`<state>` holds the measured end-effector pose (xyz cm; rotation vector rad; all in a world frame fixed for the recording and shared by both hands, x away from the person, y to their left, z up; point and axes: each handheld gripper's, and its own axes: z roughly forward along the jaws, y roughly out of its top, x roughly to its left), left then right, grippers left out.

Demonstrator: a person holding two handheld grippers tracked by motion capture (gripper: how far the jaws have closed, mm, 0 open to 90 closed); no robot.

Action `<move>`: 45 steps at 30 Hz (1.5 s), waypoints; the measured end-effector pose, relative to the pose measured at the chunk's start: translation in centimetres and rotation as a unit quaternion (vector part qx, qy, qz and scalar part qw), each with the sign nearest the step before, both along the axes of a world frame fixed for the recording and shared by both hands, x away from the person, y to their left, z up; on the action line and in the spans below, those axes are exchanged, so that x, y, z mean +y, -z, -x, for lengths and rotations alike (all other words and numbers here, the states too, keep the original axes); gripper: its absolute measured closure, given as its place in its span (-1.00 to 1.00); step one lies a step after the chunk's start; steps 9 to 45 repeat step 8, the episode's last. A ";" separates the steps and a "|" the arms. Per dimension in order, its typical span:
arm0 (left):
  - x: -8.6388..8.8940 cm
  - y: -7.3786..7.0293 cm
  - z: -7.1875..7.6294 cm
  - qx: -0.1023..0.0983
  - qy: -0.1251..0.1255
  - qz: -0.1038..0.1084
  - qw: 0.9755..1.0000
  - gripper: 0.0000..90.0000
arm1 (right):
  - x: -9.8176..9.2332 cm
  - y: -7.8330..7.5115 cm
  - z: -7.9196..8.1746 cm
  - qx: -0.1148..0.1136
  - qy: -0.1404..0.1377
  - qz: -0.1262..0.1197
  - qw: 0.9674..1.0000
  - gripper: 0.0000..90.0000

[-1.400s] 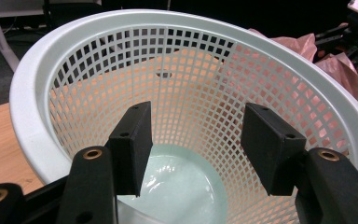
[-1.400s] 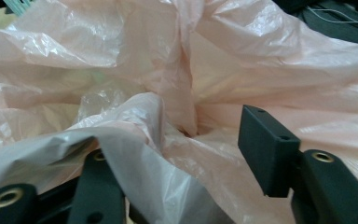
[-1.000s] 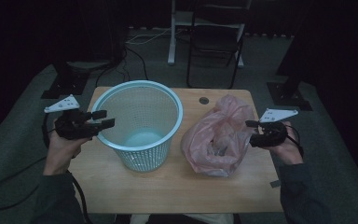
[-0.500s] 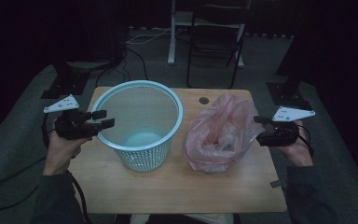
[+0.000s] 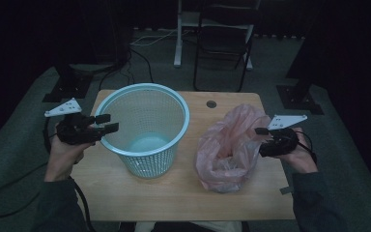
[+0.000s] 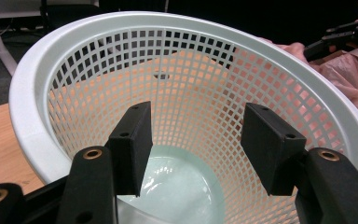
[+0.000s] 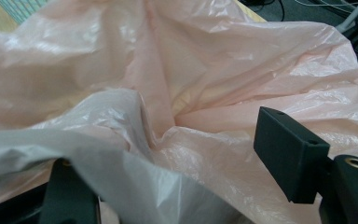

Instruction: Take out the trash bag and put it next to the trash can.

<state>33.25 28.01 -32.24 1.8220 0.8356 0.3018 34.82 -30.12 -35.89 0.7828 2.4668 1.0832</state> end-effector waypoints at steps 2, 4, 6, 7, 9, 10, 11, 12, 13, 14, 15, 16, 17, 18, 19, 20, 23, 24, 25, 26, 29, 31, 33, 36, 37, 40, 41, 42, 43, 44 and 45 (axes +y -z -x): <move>0.0 0.0 0.0 -0.001 0.000 0.001 1.000 -0.03 | -0.1 -0.3 0.2 -0.006 0.002 -0.003 1.000 -0.30; 0.1 0.0 0.0 -0.001 -0.001 0.002 1.000 -0.03 | -0.3 -0.7 0.4 -0.011 0.003 -0.010 1.000 -0.30; 0.1 -0.1 0.0 -0.001 -0.001 0.002 1.000 -0.03 | -0.5 -1.1 0.7 -0.016 0.002 -0.012 1.000 -0.32; 0.2 -0.1 0.0 -0.001 -0.001 0.002 1.000 -0.03 | -0.7 -1.2 0.8 -0.019 0.002 -0.012 1.000 -0.33; 0.2 -0.1 0.0 -0.002 -0.001 0.002 1.000 -0.03 | -0.8 -1.4 0.9 -0.020 0.002 -0.013 1.000 -0.33; 0.2 -0.1 0.0 -0.002 -0.001 0.002 1.000 -0.03 | -0.8 -1.4 0.9 -0.020 0.002 -0.013 1.000 -0.33; 0.2 -0.1 0.0 -0.002 -0.001 0.002 1.000 -0.03 | -0.8 -1.4 0.9 -0.020 0.002 -0.013 1.000 -0.33; 0.2 -0.1 0.0 -0.002 -0.001 0.002 1.000 -0.03 | -0.8 -1.4 0.9 -0.020 0.002 -0.013 1.000 -0.33; 0.2 -0.1 0.0 -0.002 -0.001 0.002 1.000 -0.03 | -0.8 -1.4 0.9 -0.020 0.002 -0.013 1.000 -0.33; 0.2 -0.1 0.0 -0.002 -0.001 0.002 1.000 -0.03 | -0.8 -1.4 0.9 -0.020 0.002 -0.013 1.000 -0.33; 0.2 -0.1 0.0 -0.002 -0.001 0.002 1.000 -0.03 | -0.8 -1.4 0.9 -0.020 0.002 -0.013 1.000 -0.33; 0.2 -0.1 0.0 -0.002 -0.001 0.002 1.000 -0.03 | -0.8 -1.4 0.9 -0.020 0.002 -0.013 1.000 -0.33; 0.2 -0.1 0.0 -0.002 -0.001 0.002 1.000 -0.03 | -0.8 -1.4 0.9 -0.020 0.002 -0.013 1.000 -0.33; 0.2 -0.1 0.0 -0.002 -0.001 0.002 1.000 -0.03 | -0.8 -1.4 0.9 -0.020 0.002 -0.013 1.000 -0.33; 0.2 -0.1 0.0 -0.002 -0.001 0.002 1.000 -0.03 | -0.8 -1.4 0.9 -0.020 0.002 -0.013 1.000 -0.33; 0.2 -0.1 0.0 -0.002 -0.001 0.002 1.000 -0.03 | -0.8 -1.4 0.9 -0.020 0.002 -0.013 1.000 -0.33; 0.2 -0.1 0.0 -0.002 -0.001 0.002 1.000 -0.03 | -0.8 -1.4 0.9 -0.020 0.002 -0.013 1.000 -0.33; 0.2 -0.1 0.0 -0.002 -0.001 0.002 1.000 -0.03 | -0.8 -1.4 0.9 -0.020 0.002 -0.013 1.000 -0.33; 0.2 -0.1 0.0 -0.002 -0.001 0.002 1.000 -0.03 | -0.8 -1.4 0.9 -0.020 0.002 -0.013 1.000 -0.33; 0.2 -0.1 0.0 -0.002 -0.001 0.002 1.000 -0.03 | -0.8 -1.4 0.9 -0.020 0.002 -0.013 1.000 -0.33; 0.2 -0.1 0.0 -0.002 -0.001 0.002 1.000 -0.03 | -0.8 -1.4 0.9 -0.020 0.002 -0.013 1.000 -0.33; 0.2 -0.1 0.0 -0.002 -0.001 0.002 1.000 -0.03 | -0.8 -1.4 0.9 -0.020 0.002 -0.013 1.000 -0.33; 0.2 -0.1 0.0 -0.002 -0.001 0.002 1.000 -0.03 | -0.8 -1.4 0.9 -0.020 0.002 -0.013 1.000 -0.33; 0.2 -0.1 0.0 -0.002 -0.001 0.002 1.000 -0.03 | -0.8 -1.4 0.9 -0.020 0.002 -0.013 1.000 -0.33; 0.2 -0.1 0.0 -0.002 -0.001 0.002 1.000 -0.03 | -0.8 -1.4 0.9 -0.020 0.002 -0.013 1.000 -0.33; 0.2 -0.1 0.0 -0.002 -0.001 0.002 1.000 -0.03 | -0.8 -1.4 0.9 -0.020 0.002 -0.013 1.000 -0.33; 0.2 -0.1 0.0 -0.002 -0.001 0.002 1.000 -0.03 | -0.8 -1.4 0.9 -0.020 0.002 -0.013 1.000 -0.33; 0.2 -0.1 0.0 -0.002 -0.001 0.002 1.000 -0.03 | -0.8 -1.4 0.9 -0.020 0.002 -0.013 1.000 -0.33; 0.2 -0.1 0.0 -0.002 -0.001 0.002 1.000 -0.03 | -0.8 -1.4 0.9 -0.020 0.002 -0.013 1.000 -0.33; 0.2 -0.1 0.0 -0.002 -0.001 0.002 1.000 -0.03 | -0.8 -1.4 0.9 -0.020 0.002 -0.013 1.000 -0.33; 0.2 -0.1 0.0 -0.002 -0.001 0.002 1.000 -0.03 | -0.8 -1.4 0.9 -0.020 0.002 -0.013 1.000 -0.33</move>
